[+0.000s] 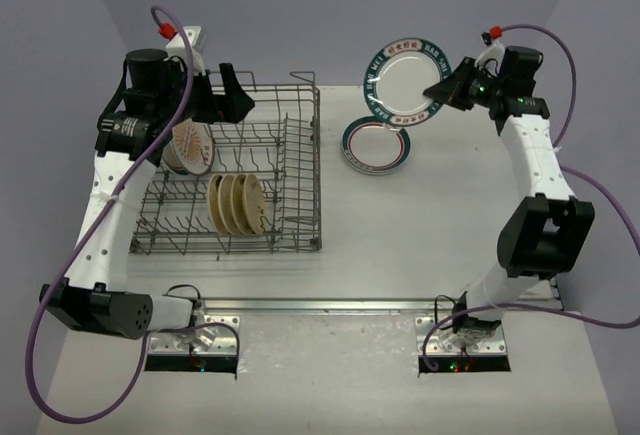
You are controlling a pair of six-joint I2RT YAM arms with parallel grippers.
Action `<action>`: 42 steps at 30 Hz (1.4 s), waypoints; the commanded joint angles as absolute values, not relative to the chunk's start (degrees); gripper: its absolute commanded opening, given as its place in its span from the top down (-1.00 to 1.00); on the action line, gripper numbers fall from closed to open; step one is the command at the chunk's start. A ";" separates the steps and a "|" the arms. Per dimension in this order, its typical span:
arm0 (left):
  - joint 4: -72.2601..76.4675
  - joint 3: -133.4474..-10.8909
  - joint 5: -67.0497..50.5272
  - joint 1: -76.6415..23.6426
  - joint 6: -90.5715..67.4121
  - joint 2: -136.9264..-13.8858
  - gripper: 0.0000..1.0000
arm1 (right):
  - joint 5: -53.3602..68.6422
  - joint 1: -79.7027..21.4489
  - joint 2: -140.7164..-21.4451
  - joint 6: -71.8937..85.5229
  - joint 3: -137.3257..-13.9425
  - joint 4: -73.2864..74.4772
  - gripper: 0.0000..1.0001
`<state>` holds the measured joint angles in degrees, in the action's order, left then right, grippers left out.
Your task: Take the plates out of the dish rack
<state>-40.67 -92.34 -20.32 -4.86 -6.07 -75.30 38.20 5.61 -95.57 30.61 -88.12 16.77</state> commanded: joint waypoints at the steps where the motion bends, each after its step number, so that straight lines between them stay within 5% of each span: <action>1: -37.44 -93.95 -10.27 -4.34 -6.94 -72.95 -1.00 | 41.09 6.71 -104.65 33.04 -96.25 21.36 1.00; 9: -36.63 -89.08 -5.60 -4.39 -7.12 -71.42 -1.00 | 44.38 6.43 -119.85 35.60 -102.36 23.82 0.98; 29: -34.82 -82.90 -4.94 -4.32 -7.38 -70.32 -1.00 | 40.00 2.10 -126.64 29.64 -101.88 29.26 0.77; 31: -34.79 -82.62 -4.92 -4.39 -7.38 -70.22 -1.00 | 39.83 2.11 -126.65 29.44 -101.78 29.44 0.62; 37: -34.45 -82.95 -4.32 -4.48 -7.21 -70.31 -1.00 | 37.46 2.03 -125.47 27.80 -101.94 31.25 -0.42; 42: -34.48 -83.76 0.65 -4.39 -6.91 -70.22 -1.00 | 26.97 1.45 -122.77 21.98 -105.45 36.60 -0.79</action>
<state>-37.39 -82.38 -4.16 -4.82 -6.92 -71.99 35.58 1.80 -127.57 27.62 -100.35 32.81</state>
